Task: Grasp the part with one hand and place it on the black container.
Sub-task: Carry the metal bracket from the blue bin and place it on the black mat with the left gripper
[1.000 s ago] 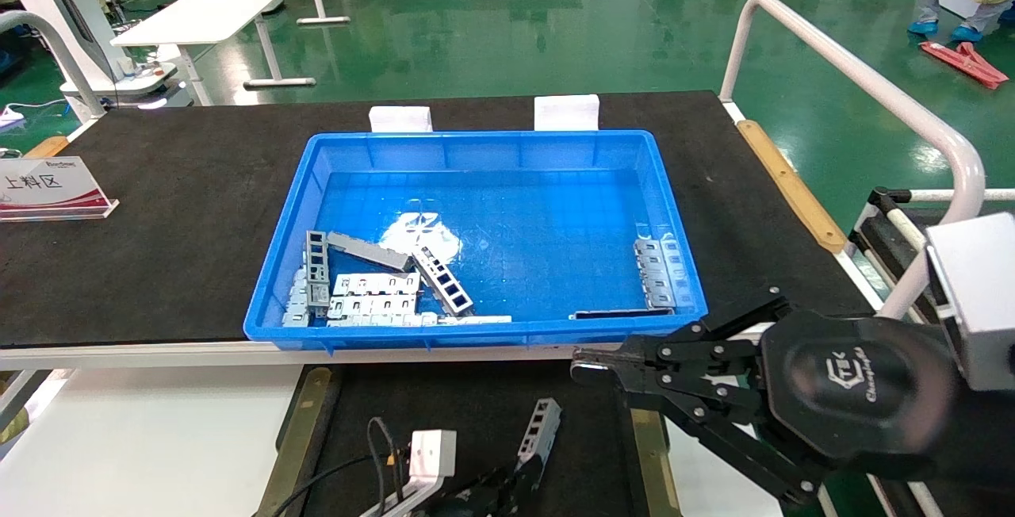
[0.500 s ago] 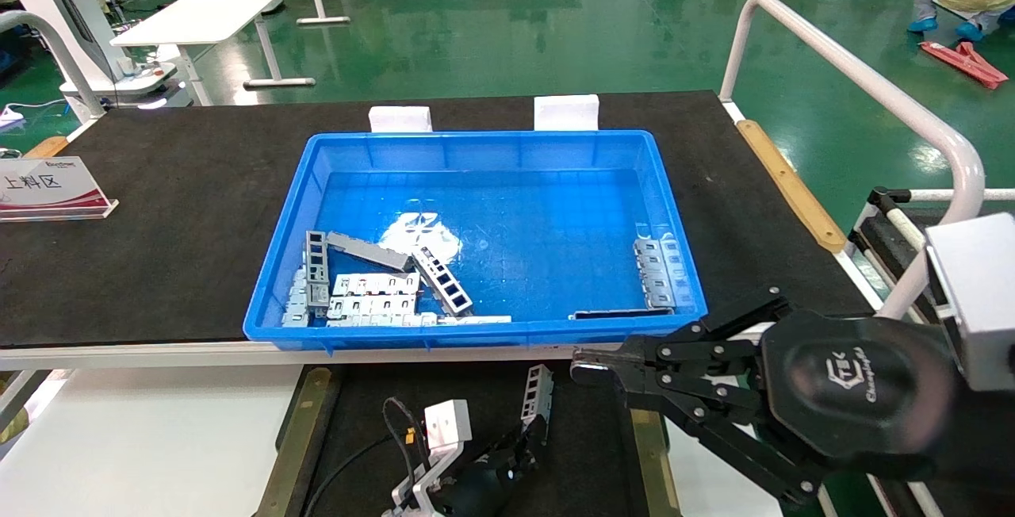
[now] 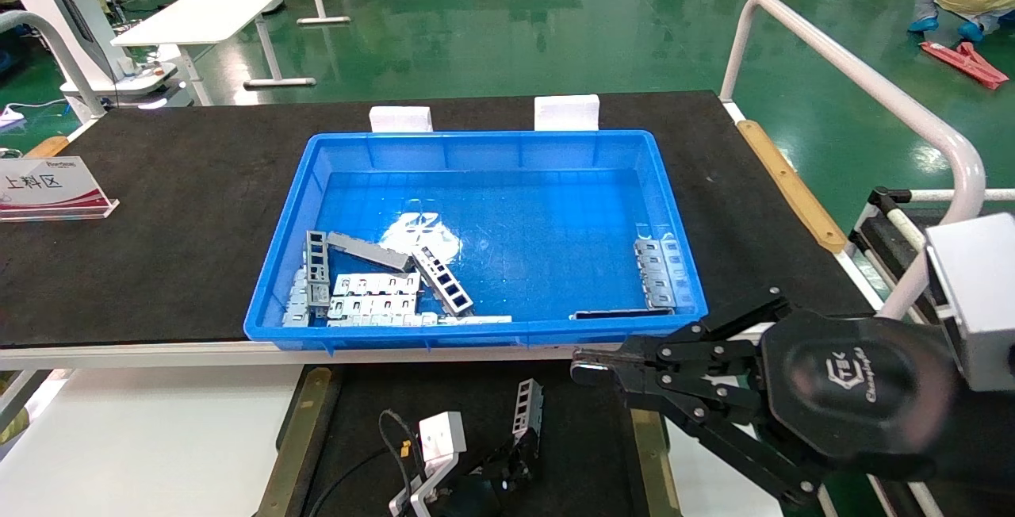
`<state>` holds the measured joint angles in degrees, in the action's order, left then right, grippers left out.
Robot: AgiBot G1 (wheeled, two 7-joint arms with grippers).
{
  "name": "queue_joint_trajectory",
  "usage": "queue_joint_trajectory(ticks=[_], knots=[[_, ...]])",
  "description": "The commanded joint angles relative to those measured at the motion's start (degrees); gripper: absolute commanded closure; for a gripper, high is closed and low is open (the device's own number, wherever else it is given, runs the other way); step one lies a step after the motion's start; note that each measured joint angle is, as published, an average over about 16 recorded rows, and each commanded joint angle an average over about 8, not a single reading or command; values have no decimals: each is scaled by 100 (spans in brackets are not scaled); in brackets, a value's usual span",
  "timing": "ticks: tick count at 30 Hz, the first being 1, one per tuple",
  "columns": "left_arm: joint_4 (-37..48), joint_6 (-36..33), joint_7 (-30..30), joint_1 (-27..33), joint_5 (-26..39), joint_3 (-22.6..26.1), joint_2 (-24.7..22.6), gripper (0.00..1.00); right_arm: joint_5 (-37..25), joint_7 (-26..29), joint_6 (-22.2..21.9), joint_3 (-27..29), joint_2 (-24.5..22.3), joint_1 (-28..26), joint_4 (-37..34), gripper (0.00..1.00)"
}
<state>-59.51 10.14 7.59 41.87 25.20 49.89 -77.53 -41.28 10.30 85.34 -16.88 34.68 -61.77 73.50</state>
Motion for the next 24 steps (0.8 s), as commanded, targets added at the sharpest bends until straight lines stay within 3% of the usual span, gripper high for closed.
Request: queue_joint_trajectory(ticks=[1,3,7,8,10,24], knots=[[-2,59,51,-6,0,29,-3,95,0,0,0,-1,0,0,0,78],[3,117,123,4,-18,69,-5,77,1,-1,-1,-1,-1,0,0,53],[15,209,270,38,-54,162,-6,27,2,-1,-1,-3,-1,-1,0,7],[18,226,304,49,-57,186,-5,16,2,-1,-1,-3,-1,-1,0,0],[20,252,368,69,-56,231,-3,2,2,-2,-2,-4,-1,-1,0,0],[-47,287,704,141,178,388,31,0,6,-4,-4,-8,-3,-2,0,0]])
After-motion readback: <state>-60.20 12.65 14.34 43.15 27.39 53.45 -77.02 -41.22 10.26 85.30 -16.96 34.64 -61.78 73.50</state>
